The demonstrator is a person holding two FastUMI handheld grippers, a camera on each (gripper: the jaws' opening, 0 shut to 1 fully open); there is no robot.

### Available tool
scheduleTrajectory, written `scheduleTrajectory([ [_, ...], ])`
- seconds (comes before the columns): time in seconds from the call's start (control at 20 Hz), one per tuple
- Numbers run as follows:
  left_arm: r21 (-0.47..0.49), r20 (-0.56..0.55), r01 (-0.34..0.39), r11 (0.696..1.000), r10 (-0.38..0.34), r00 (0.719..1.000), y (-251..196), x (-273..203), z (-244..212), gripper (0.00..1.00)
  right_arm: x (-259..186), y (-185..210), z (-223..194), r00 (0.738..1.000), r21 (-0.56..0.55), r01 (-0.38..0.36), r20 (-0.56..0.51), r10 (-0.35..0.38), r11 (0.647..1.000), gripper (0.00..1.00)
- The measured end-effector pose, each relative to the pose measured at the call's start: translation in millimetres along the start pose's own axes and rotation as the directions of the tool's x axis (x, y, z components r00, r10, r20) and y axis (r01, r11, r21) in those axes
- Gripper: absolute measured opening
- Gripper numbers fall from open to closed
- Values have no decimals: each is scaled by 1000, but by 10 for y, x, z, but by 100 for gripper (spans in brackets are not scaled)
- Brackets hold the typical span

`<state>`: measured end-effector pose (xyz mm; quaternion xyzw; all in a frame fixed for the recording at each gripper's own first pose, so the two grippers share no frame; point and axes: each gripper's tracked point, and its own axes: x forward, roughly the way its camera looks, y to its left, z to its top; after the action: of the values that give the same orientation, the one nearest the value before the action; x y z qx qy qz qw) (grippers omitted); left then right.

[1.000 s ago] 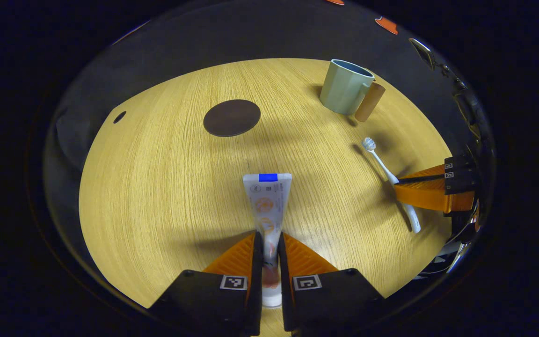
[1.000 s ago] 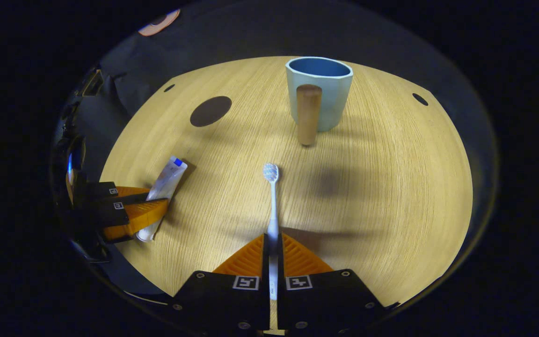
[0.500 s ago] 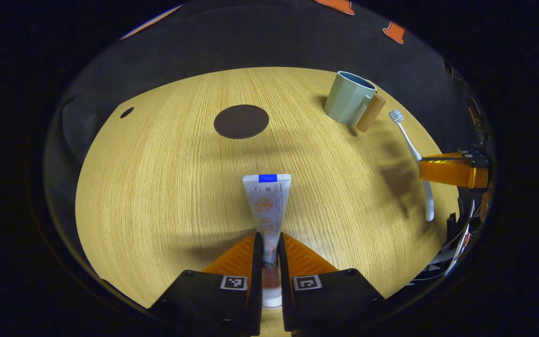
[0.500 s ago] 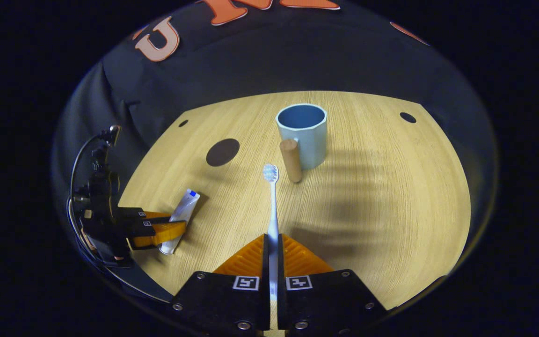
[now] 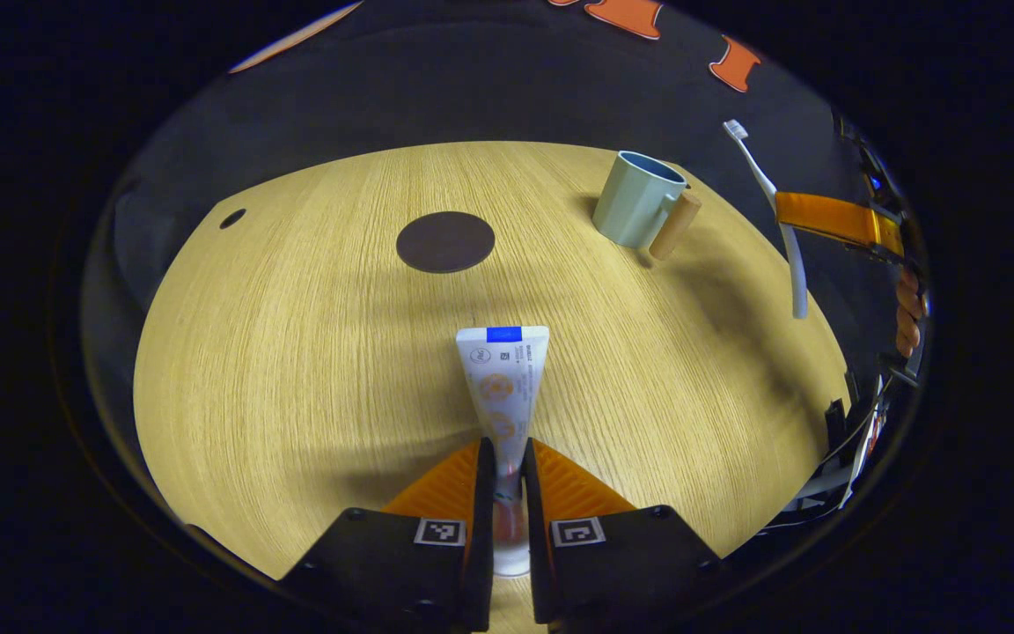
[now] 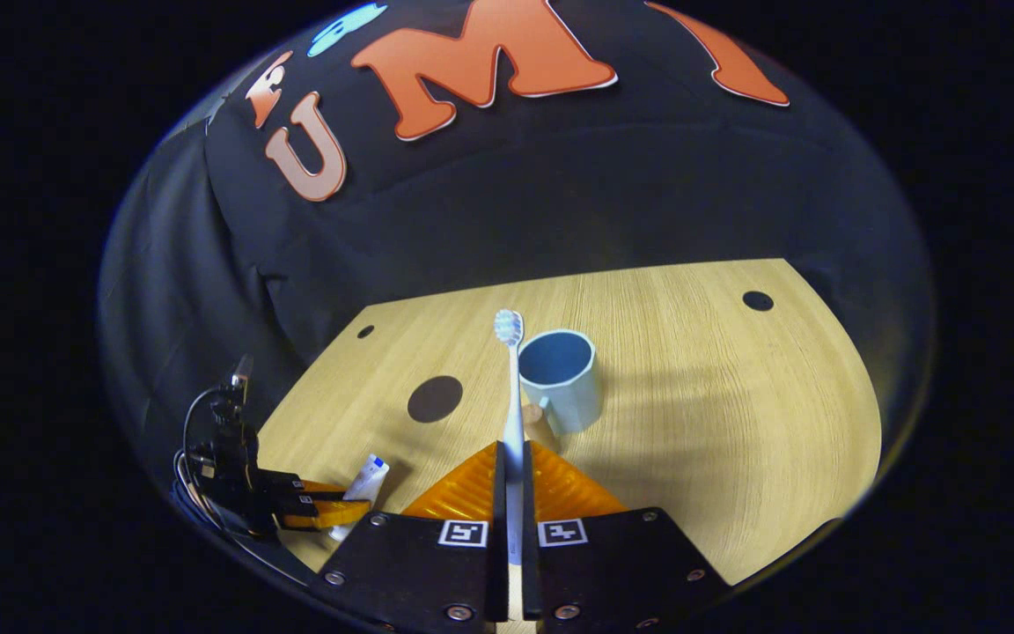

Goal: Put the toothbrush and toothpaste on the desktop into the cup, then pick up the cup and place it on the coaster on the desktop.

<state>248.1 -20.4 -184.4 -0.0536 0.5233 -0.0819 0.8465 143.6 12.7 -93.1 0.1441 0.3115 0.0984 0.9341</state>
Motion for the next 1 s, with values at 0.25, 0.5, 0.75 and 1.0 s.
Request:
scheduleTrajectory([
  [0.25,20,47,-9,1000,8,999,21,-108,103,21,108,-1,508,986,13,-36,162,33,999,6],
  [0.5,33,91,-17,999,14,996,1,-161,174,21,181,-127,1029,941,65,-50,336,26,997,6],
  [0.75,41,135,-23,999,18,991,-1,-242,282,21,308,-283,1291,899,90,-49,438,4,995,6],
  [1.0,42,180,-34,999,26,983,-54,-365,396,22,666,-307,1319,887,110,-75,462,16,991,6],
])
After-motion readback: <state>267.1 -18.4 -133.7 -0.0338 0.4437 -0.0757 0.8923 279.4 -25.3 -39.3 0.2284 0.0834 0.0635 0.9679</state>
